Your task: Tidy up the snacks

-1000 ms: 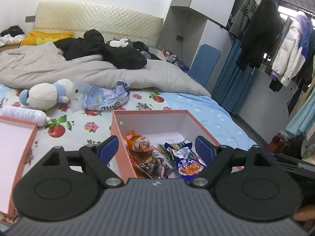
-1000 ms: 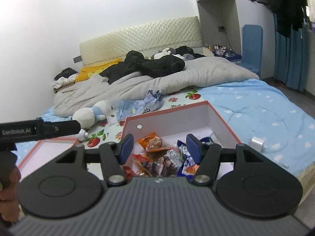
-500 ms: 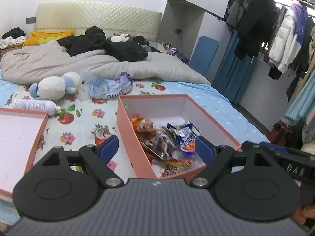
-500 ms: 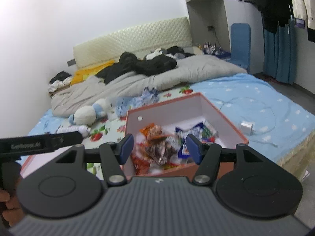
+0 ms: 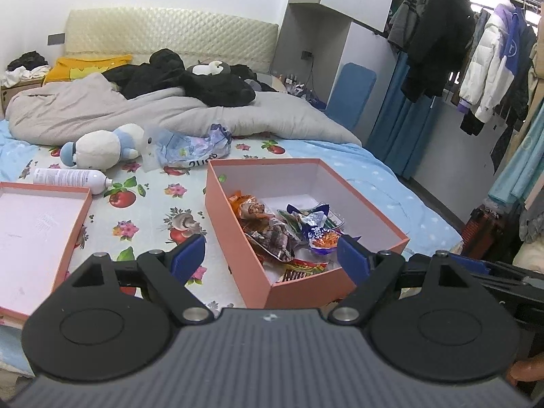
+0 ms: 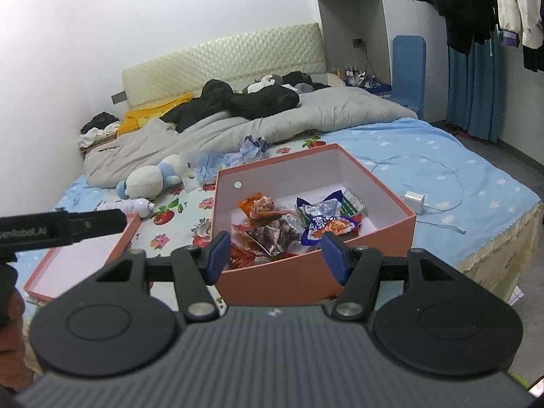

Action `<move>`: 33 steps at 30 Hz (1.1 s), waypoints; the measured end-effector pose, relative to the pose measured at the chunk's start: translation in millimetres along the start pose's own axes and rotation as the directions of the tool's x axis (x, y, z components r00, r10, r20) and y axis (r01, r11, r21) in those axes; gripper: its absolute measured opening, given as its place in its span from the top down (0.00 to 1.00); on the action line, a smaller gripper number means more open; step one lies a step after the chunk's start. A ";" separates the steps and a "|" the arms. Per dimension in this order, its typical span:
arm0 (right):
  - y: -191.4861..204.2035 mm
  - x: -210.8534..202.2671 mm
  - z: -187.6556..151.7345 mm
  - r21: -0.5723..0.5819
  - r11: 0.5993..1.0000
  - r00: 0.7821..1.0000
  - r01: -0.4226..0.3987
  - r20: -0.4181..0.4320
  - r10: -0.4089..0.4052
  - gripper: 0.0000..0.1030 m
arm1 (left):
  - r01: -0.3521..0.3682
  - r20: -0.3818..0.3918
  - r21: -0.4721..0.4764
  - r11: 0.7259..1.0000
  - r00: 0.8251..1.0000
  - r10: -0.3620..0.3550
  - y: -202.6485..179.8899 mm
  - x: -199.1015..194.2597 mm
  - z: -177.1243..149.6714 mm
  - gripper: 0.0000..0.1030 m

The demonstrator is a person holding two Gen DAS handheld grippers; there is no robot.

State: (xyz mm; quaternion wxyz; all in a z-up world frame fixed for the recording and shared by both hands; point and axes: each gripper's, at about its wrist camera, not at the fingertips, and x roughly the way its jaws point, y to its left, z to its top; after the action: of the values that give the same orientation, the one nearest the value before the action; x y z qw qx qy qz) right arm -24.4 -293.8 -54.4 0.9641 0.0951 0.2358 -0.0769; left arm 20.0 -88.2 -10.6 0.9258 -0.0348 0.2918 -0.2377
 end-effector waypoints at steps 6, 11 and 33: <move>3.1 3.7 -1.9 -0.009 1.000 1.000 -0.004 -0.009 0.004 0.40 | -0.004 -0.007 -0.004 1.000 1.000 0.004 2.7 1.2 0.2 0.15; 4.1 3.5 -2.1 -0.019 1.000 1.000 -0.002 -0.004 0.002 0.40 | -0.008 -0.010 -0.010 1.000 1.000 0.008 4.2 3.3 -0.4 0.15; -0.9 23.6 -3.4 -0.035 0.999 0.999 0.009 0.034 -0.008 0.00 | -0.043 -0.035 0.000 0.999 0.998 0.043 22.5 38.2 5.3 0.01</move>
State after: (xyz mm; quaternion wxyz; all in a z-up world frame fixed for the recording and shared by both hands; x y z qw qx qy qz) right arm -5.3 -296.3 -68.5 0.9692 0.0756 0.2209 -0.0785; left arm 59.7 -86.2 -30.7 0.9255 -0.0247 0.3085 -0.2183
